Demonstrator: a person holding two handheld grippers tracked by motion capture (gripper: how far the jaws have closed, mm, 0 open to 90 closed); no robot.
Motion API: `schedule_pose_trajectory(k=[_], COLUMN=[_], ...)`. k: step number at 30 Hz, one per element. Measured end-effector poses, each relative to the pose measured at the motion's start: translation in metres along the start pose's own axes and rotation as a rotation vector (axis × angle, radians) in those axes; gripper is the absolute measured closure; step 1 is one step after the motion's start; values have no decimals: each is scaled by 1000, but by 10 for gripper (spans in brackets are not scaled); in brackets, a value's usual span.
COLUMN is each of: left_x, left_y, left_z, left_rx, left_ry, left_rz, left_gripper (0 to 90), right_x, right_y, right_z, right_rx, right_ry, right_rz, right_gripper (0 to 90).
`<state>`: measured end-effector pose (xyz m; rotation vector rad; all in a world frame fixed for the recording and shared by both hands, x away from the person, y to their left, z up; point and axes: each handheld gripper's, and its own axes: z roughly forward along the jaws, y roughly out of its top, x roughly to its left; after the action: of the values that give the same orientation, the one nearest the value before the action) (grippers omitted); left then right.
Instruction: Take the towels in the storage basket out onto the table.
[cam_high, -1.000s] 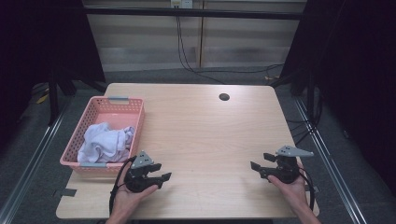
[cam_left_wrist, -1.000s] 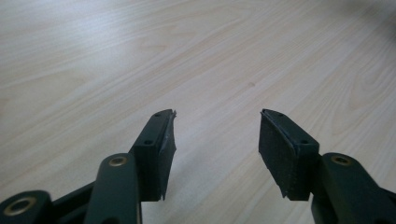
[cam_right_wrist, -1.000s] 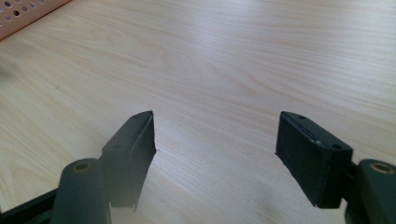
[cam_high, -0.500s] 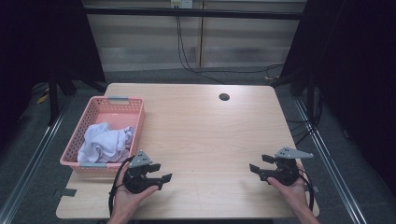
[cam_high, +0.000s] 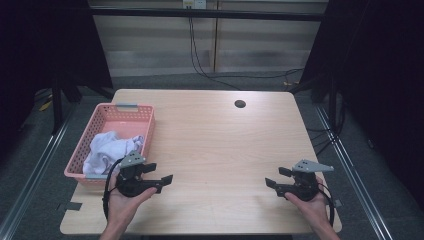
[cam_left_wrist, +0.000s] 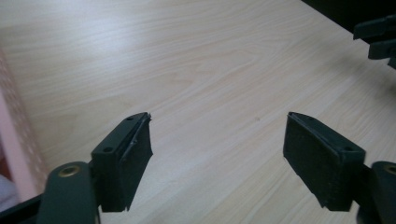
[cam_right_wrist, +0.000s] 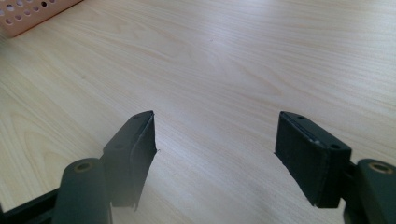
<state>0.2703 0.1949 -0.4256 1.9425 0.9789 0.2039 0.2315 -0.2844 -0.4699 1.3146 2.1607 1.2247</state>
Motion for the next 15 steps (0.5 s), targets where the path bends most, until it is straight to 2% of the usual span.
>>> schedule_pose_trajectory(k=[2, 4, 6, 7, 9, 11, 14, 15], left_x=[5, 10, 14, 17, 22, 30, 46, 51], left_y=[5, 11, 17, 20, 27, 31, 38, 40], left_z=[-5, -12, -17, -20, -24, -30, -42, -45], left_rx=[-11, -27, -35, -33, -35, -64, -98, -95], left_ry=[8, 13, 52, 61, 75, 98, 132, 140], left_rz=[13, 14, 6, 12, -8, -12, -47, -48], left_gripper=[258, 332, 296, 321, 365, 391, 363, 344], right_x=[0, 1, 1, 2, 2, 2, 2, 1], right_y=[0, 0, 0, 0, 0, 0, 0, 0], right_z=[1, 1, 1, 1, 2, 3, 3, 2], right_rx=[7, 9, 8, 13, 16, 18, 20, 21], right_ry=[6, 8, 13, 12, 8, 7, 8, 8], right_rz=[5, 3, -2, 1, -4, -6, -4, -5], right_gripper=[284, 284, 284, 280, 263, 263, 263, 263])
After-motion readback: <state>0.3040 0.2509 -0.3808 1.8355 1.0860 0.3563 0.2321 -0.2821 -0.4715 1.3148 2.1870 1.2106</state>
